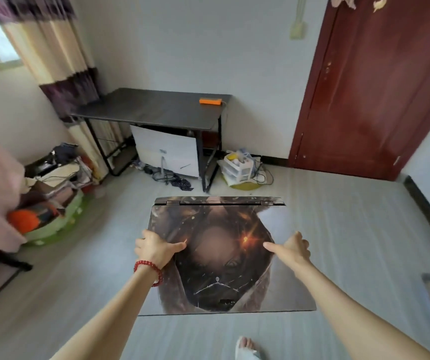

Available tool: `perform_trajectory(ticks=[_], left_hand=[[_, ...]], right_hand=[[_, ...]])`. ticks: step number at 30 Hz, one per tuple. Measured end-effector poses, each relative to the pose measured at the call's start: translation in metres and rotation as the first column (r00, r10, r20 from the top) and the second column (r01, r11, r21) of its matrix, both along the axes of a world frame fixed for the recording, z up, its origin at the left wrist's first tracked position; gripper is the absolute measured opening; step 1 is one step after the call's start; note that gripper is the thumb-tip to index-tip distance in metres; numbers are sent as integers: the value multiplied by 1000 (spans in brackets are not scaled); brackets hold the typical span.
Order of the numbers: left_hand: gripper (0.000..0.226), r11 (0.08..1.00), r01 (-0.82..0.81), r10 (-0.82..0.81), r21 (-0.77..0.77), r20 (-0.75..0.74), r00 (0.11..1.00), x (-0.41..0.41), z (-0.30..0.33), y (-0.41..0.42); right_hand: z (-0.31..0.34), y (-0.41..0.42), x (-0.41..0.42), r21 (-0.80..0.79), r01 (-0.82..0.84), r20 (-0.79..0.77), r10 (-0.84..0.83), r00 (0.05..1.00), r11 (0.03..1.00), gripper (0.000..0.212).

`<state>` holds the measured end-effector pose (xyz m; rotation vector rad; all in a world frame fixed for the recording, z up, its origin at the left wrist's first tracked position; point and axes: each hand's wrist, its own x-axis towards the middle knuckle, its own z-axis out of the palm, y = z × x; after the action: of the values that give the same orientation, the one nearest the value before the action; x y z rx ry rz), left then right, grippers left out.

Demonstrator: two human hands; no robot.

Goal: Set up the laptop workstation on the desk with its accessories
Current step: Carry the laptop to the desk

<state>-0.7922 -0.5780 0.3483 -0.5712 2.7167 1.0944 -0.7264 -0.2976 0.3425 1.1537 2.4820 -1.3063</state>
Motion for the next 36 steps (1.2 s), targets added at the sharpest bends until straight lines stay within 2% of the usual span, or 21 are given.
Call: perform_trajectory(ticks=[7, 13, 16, 19, 24, 31, 36], left_hand=[[102, 968, -253, 253, -6, 17, 967, -164, 20, -32], [107, 929, -367, 368, -38, 49, 928, -292, 45, -66], [108, 919, -392, 394, -49, 68, 916, -357, 44, -93], [109, 921, -387, 389, -42, 67, 919, -421, 43, -118], [109, 933, -359, 361, -36, 49, 931, -578, 45, -173], [107, 963, -264, 265, -56, 14, 964, -768, 65, -201], [109, 976, -195, 197, -93, 11, 980, -926, 45, -207]], right_hand=[[15, -23, -232, -3, -220, -11, 220, 975, 975, 87], [31, -58, -406, -3, -373, 0, 373, 928, 928, 100], [26, -84, -485, -59, -427, -23, 426, 904, 902, 104], [27, -109, -553, -41, -433, -25, 432, 901, 900, 100], [30, -162, -700, 5, -394, -9, 394, 919, 919, 93], [46, -192, -869, 46, -312, -15, 313, 949, 949, 89], [34, -196, -1012, 27, -264, -19, 264, 964, 964, 89]])
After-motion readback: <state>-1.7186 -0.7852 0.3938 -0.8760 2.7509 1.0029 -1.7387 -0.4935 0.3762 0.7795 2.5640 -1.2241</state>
